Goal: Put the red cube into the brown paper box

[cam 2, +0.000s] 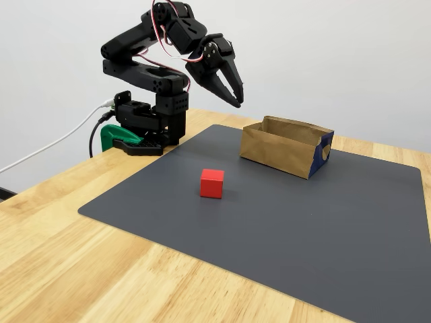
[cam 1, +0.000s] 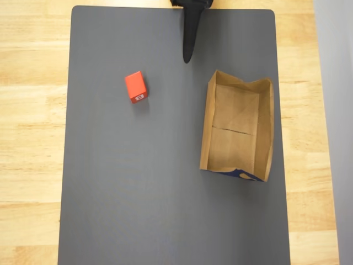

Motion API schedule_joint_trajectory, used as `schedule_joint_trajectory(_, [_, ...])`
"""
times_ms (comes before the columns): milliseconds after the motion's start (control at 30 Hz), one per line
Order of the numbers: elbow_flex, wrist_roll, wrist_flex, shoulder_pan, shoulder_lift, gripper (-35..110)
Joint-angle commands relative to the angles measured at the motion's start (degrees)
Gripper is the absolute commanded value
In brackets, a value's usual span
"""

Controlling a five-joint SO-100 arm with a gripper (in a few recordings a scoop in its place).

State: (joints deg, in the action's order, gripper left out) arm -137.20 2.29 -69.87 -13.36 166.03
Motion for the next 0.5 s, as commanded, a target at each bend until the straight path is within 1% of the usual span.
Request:
schedule_joint_trajectory(0, [2.7, 3.2, -0.8, -2.5, -1.7, 0])
schedule_joint_trajectory(133, [5.5, 5.9, -0.4, -5.1, -8.5, 2])
schedule_joint_trajectory(200, [6.7, 7.6, -0.1, -7.1, -11.8, 10])
schedule_joint_trajectory(233, [7.2, 8.2, 0.4, -8.2, -13.4, 12])
schedule_joint_trajectory(367, [9.8, 9.0, 0.4, -12.6, -19.2, 14])
schedule_joint_trajectory(467, [12.8, 9.1, -2.0, -16.7, -23.3, 15])
